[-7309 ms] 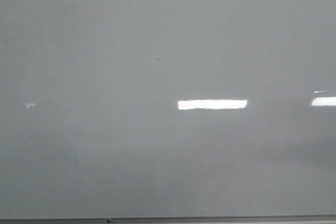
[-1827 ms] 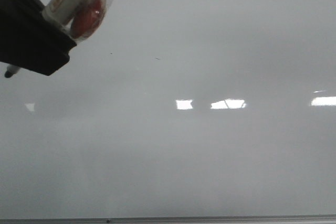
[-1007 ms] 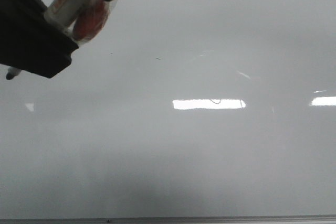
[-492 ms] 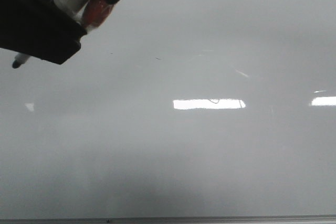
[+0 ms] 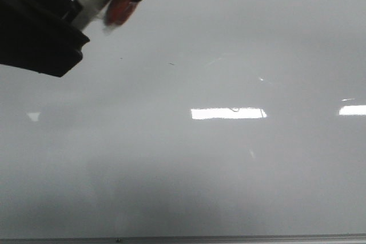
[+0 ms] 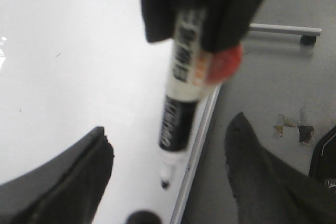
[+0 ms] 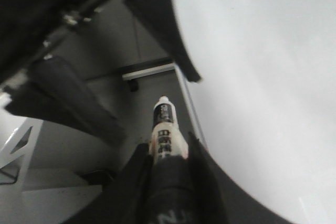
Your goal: Write number 7 on whiteboard
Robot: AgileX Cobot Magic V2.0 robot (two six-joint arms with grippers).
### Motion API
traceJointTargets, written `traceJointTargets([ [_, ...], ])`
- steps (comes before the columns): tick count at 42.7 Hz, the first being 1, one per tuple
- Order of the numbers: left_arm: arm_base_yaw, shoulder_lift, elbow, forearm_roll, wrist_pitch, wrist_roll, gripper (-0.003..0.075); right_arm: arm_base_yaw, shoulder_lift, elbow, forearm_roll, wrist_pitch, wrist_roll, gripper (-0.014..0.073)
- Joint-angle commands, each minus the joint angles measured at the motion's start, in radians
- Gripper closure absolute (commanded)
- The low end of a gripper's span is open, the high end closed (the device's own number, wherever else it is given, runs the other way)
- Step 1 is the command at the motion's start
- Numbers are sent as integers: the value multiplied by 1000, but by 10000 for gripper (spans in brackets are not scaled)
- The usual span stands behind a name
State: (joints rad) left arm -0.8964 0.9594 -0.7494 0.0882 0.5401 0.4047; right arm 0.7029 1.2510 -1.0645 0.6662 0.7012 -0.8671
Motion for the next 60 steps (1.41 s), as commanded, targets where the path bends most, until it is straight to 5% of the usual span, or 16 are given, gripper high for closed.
traceJointTargets([
  [1, 2, -75, 2, 1, -80, -17, 254, -76, -69, 5, 24, -98, 19, 662],
  [10, 2, -321, 126, -45, -131, -81, 458, -217, -191, 173, 122, -267, 45, 662],
  [17, 2, -507, 235, -130, -160, -81, 643, -226, -257, 306, 276, -460, 45, 662],
  [22, 2, -582, 274, -173, -165, -81, 740, -226, -257, 333, 299, -473, 45, 662],
  [34, 2, -604, 278, -191, -169, -81, 741, -225, -188, 295, 328, -442, 37, 662],
  [60, 2, -604, 278, -191, -169, -81, 741, -153, 375, -186, 328, -399, 3, 662],
])
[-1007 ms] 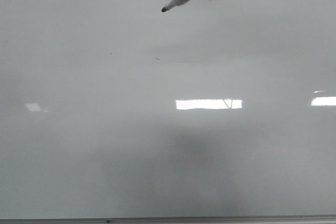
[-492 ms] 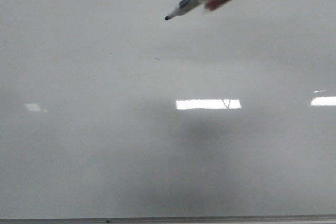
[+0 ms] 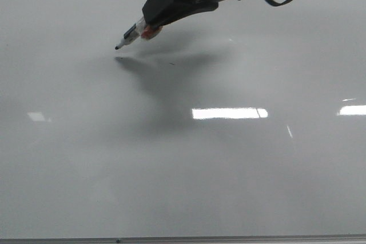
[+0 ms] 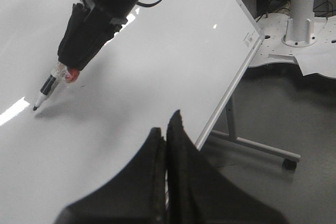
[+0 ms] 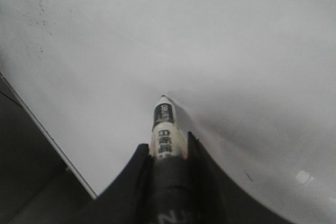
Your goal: Write number 7 on whiteboard
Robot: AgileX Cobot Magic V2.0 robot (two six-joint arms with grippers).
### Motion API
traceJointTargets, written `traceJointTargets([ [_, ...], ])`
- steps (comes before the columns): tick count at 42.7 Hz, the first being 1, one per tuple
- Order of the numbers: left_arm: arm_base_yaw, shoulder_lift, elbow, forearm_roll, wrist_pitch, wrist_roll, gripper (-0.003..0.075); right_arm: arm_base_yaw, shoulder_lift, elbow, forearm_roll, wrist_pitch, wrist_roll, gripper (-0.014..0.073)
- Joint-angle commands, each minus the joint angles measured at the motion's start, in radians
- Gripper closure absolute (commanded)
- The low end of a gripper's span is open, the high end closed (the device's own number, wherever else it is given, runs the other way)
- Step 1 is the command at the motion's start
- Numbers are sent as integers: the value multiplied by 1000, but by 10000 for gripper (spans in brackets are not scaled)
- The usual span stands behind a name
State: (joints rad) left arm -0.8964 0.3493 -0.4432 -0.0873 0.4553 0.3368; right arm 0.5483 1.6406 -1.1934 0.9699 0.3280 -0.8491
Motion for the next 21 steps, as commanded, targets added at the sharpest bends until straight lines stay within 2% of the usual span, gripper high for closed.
traceJointTargets([
  [1, 2, 6, -28, -15, -84, -13, 741, 1, -9, -61, 24, -26, -15, 662],
  [14, 2, 6, -28, -15, -84, -13, 741, -29, -40, -42, 1, -80, -15, 662],
  [21, 2, 6, -28, -15, -84, -13, 741, -119, -114, 27, -3, -80, -15, 662],
])
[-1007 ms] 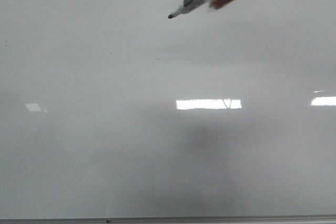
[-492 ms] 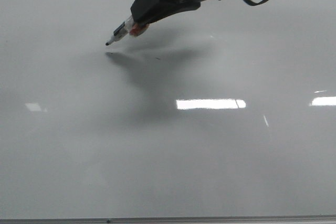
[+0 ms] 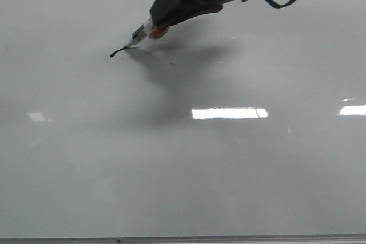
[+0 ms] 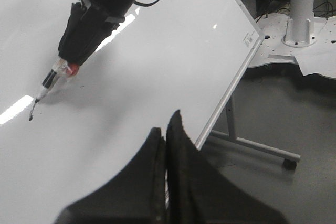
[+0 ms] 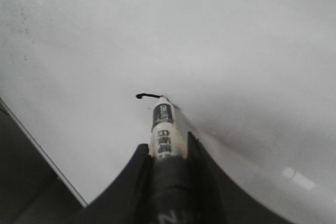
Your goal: Write number 7 on whiteboard
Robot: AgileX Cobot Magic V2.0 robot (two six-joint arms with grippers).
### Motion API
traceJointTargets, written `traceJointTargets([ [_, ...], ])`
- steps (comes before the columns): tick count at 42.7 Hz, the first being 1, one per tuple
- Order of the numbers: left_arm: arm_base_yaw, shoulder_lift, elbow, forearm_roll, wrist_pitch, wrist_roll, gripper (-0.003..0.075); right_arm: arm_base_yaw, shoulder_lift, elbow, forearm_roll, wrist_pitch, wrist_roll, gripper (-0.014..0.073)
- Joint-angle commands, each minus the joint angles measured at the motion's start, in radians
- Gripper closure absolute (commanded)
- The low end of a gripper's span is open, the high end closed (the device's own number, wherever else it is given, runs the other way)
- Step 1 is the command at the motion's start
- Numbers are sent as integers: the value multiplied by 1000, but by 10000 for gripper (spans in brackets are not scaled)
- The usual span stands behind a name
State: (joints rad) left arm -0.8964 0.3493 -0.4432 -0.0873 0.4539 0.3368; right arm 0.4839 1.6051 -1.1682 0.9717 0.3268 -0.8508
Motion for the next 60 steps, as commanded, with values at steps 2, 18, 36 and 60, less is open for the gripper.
traceJointTargets([
  [2, 2, 6, -28, -15, -83, -13, 741, -81, -96, 19, -10, -76, -13, 662],
  [18, 2, 6, -28, -15, -83, -13, 741, -125, -110, 89, -46, -20, -14, 662],
  [36, 2, 6, -28, -15, -83, -13, 741, -88, 10, 231, -46, -56, -20, 662],
  [60, 2, 74, -69, -15, -111, -15, 740, -34, -297, 60, -55, 543, -248, 661],
])
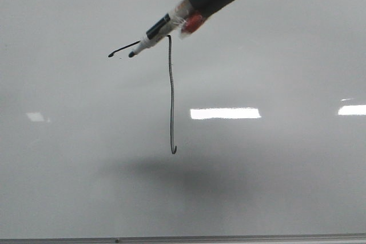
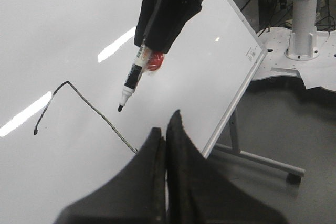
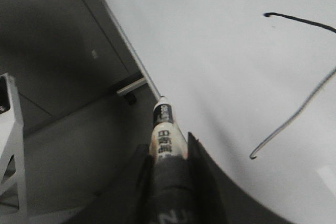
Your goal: Write number 7 on whiteboard
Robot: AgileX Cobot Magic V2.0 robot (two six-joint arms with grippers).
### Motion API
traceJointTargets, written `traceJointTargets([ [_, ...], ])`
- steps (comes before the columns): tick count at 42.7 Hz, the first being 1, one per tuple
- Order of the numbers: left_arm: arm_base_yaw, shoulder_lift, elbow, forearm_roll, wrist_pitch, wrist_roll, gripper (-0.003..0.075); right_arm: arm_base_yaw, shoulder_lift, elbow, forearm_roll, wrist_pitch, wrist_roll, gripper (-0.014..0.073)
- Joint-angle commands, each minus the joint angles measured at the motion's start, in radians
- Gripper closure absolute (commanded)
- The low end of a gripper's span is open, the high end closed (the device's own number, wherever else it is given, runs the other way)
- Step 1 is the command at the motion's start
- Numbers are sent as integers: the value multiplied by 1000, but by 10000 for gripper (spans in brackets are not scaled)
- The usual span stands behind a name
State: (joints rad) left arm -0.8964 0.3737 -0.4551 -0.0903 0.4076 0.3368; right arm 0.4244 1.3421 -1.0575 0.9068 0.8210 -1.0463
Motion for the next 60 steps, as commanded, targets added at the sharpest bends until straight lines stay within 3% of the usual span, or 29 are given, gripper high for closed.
traceJointTargets([
  [1, 2, 71, -68, -12, -60, -15, 738, 44, -34, -57, -4, 49, -55, 659],
  [4, 2, 134, -107, -2, -60, -15, 698, 95, -34, -63, -48, 37, -61, 657],
  [6, 2, 176, -132, 6, -55, -15, 629, 133, -34, -67, -73, 29, -61, 657],
  [13, -1, 322, -202, 8, 27, -15, 259, 245, -34, -85, -83, -24, -61, 657],
  [16, -5, 379, -223, 8, 44, -6, 212, 274, -34, -93, -89, -40, -61, 657],
  [32, -7, 485, -243, 8, 39, 28, 384, 343, -34, -111, -102, -48, -61, 657],
  [48, -7, 483, -243, 8, 39, 28, 719, 343, -34, -111, -117, -48, -61, 643],
  [51, -7, 483, -243, 8, 39, 28, 741, 343, -34, -111, -115, -50, -61, 571],
  [60, -7, 483, -243, 8, 39, 28, 741, 343, -39, -111, -101, -69, -43, 77],
])
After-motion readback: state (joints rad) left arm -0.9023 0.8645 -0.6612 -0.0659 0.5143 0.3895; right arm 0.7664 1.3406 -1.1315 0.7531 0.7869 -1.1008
